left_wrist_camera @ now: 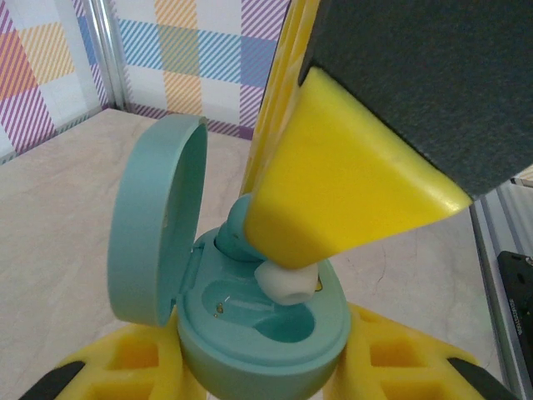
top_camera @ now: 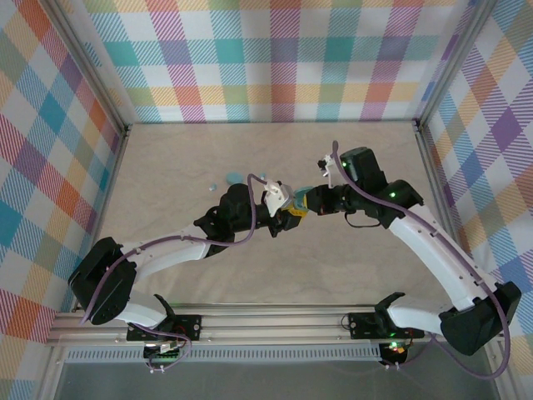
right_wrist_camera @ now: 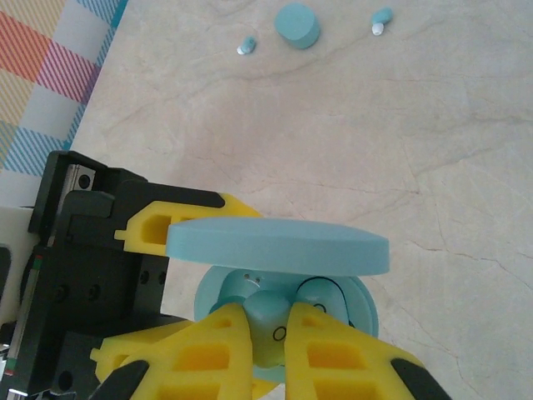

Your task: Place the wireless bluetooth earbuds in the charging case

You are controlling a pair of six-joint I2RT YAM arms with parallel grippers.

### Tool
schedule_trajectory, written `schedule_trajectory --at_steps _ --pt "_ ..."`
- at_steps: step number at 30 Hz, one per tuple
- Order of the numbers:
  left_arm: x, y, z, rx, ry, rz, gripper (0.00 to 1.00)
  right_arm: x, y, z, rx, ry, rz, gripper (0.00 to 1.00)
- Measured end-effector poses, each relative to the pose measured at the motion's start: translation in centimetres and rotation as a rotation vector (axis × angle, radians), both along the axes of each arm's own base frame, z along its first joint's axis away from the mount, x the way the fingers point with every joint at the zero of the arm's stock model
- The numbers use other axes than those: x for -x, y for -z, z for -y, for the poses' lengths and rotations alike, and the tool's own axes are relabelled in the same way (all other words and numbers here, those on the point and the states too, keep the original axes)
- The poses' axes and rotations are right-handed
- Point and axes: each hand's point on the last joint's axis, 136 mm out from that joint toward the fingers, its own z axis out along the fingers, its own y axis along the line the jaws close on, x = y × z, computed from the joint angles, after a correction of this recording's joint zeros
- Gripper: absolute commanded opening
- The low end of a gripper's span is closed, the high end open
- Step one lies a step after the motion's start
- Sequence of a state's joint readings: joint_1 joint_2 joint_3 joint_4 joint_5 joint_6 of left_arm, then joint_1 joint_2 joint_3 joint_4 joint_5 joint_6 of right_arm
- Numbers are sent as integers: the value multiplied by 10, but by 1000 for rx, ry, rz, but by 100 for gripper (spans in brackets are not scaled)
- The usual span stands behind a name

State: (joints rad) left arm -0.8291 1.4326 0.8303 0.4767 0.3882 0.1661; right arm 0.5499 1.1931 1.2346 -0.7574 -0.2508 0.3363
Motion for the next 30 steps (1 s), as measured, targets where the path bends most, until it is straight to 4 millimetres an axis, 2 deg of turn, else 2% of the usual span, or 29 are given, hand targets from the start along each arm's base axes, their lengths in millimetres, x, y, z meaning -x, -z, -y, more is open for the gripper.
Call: schedule_trajectory --at_steps 16,23,30 --pt "0 5 1 -10 4 -10 7 1 6 -8 29 -29 -5 14" --pt "0 6 1 -11 4 -11 7 1 8 -10 41 -45 -5 24" --pt "0 5 1 -10 4 -10 7 2 6 -9 48 -43 -7 29"
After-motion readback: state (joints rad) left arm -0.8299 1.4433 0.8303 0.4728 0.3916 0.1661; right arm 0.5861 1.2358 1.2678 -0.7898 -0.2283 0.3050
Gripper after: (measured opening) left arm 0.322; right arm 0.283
